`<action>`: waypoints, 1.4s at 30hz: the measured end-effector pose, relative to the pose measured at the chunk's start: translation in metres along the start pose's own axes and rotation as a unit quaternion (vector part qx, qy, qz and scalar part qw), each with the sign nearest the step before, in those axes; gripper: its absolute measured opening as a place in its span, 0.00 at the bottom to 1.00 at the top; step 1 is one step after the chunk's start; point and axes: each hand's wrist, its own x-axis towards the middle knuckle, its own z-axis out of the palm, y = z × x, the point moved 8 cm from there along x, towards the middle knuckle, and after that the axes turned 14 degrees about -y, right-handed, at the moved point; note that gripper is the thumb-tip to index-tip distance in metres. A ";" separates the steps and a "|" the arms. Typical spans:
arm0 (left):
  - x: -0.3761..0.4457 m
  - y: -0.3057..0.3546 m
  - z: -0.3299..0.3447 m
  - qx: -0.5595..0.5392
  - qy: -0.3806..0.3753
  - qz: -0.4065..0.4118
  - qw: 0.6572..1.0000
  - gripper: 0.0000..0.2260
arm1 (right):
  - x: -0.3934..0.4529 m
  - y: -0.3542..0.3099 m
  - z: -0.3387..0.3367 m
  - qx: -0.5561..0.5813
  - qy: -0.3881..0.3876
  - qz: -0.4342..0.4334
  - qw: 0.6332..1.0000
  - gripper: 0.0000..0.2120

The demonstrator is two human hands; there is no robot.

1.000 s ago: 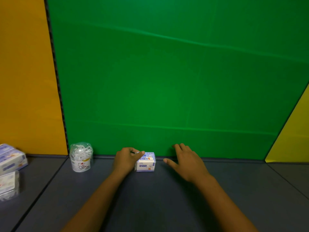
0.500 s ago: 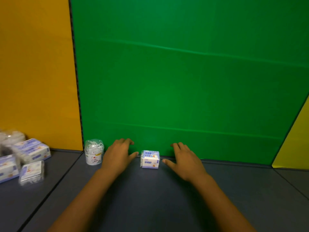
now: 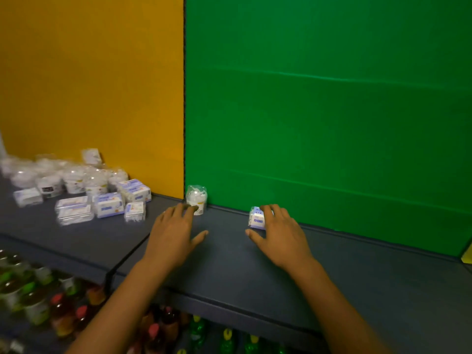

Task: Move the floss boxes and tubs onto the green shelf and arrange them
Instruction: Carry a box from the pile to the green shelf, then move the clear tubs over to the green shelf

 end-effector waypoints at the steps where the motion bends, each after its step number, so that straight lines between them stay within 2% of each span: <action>1: -0.010 -0.008 -0.004 0.000 0.001 -0.012 1.000 0.31 | -0.002 -0.010 0.002 0.003 -0.005 -0.010 1.000 0.32; 13: -0.108 -0.113 -0.062 -0.001 0.028 -0.134 0.991 0.28 | 0.006 -0.149 0.009 0.010 -0.029 -0.137 0.990 0.34; 20: -0.151 -0.202 -0.079 0.013 0.028 -0.199 0.979 0.29 | 0.032 -0.249 0.020 0.014 -0.028 -0.202 0.979 0.34; 30: -0.174 -0.357 -0.103 0.005 0.040 -0.225 0.974 0.28 | 0.082 -0.401 0.055 0.034 -0.032 -0.221 0.974 0.33; 37: -0.169 -0.429 -0.083 -0.014 0.011 -0.205 0.979 0.27 | 0.115 -0.465 0.087 0.035 -0.046 -0.211 0.976 0.31; 42: -0.158 -0.474 -0.079 -0.024 0.017 -0.206 0.978 0.26 | 0.150 -0.502 0.102 0.043 -0.050 -0.216 0.974 0.34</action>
